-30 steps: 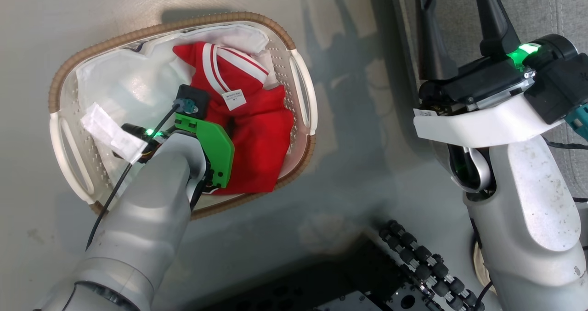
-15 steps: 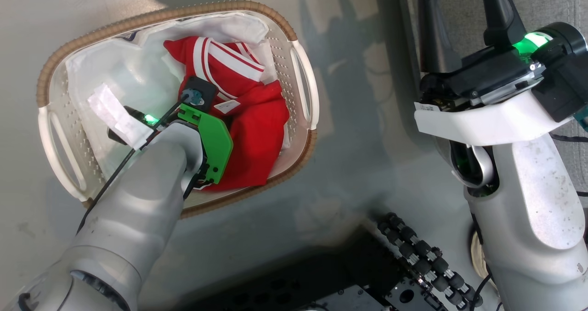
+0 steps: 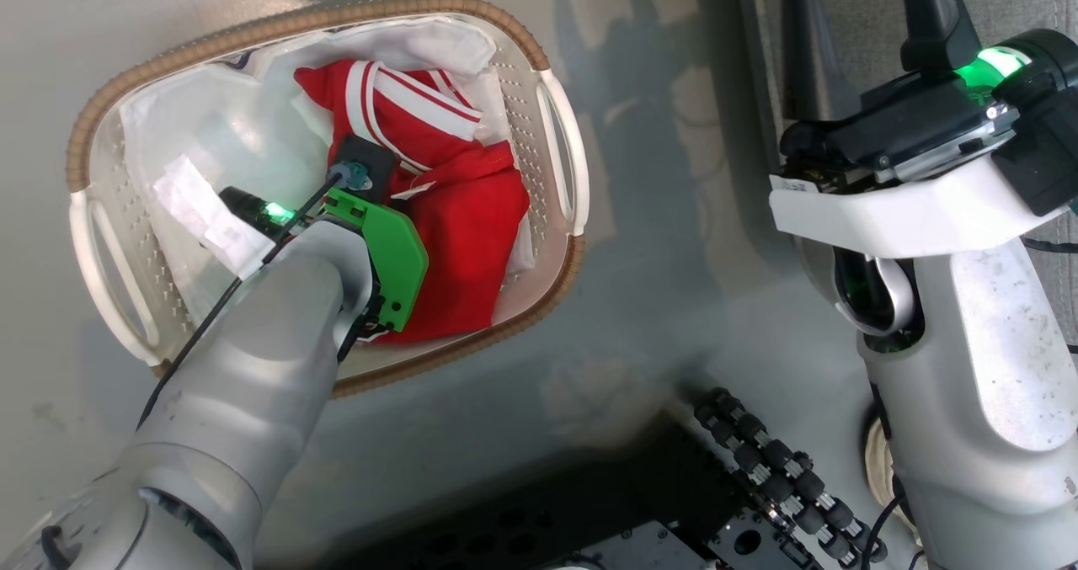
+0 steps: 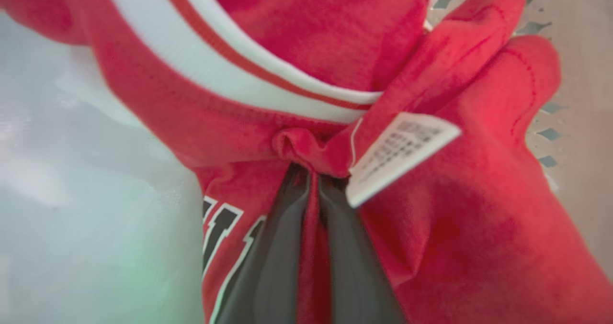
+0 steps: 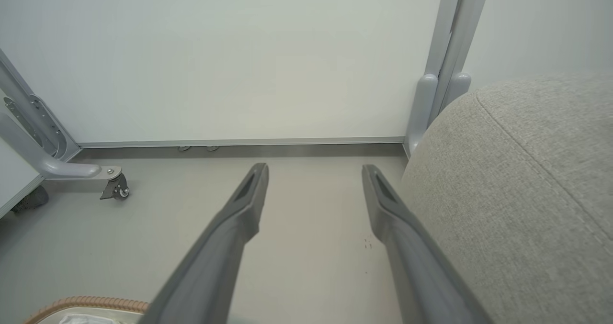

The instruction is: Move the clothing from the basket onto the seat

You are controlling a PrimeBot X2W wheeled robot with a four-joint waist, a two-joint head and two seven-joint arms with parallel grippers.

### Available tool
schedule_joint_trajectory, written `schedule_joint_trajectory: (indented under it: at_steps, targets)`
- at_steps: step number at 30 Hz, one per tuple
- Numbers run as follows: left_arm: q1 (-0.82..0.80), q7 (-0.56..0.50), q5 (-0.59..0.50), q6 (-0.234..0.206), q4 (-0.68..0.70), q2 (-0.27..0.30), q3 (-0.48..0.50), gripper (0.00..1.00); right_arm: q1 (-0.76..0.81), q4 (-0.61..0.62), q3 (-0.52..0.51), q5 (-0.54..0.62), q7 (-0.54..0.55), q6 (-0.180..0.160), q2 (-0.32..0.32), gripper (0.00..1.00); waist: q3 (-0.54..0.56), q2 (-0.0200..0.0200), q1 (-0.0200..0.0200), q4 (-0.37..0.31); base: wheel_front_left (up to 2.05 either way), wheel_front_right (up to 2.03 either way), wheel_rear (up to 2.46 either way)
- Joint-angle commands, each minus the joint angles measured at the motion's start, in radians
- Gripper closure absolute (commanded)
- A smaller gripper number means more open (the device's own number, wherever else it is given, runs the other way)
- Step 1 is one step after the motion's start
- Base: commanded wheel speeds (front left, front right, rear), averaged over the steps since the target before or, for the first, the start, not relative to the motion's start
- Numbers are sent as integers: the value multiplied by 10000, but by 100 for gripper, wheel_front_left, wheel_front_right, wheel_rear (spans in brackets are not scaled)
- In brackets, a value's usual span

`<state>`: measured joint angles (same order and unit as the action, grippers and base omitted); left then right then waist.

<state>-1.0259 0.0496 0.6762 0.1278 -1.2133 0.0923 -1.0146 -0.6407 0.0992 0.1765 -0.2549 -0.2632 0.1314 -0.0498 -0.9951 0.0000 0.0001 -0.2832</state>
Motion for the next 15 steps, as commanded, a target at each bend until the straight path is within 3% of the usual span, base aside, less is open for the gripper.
schedule_joint_trajectory:
  at_steps: [1, 15]
  targets:
    - [-36, 124, 58, 44, -11, -8, -89, 100, -25, -54, -36, 7, -22, -14, -31, 0, 111, 0, -1, 49, 0, 0, 0]
    - [1177, 1143, 972, 44, 468, -131, -965, 100, 489, -825, -3, 250, -22, -14, -32, 0, 2084, 0, -1, 336, 0, 0, 0]
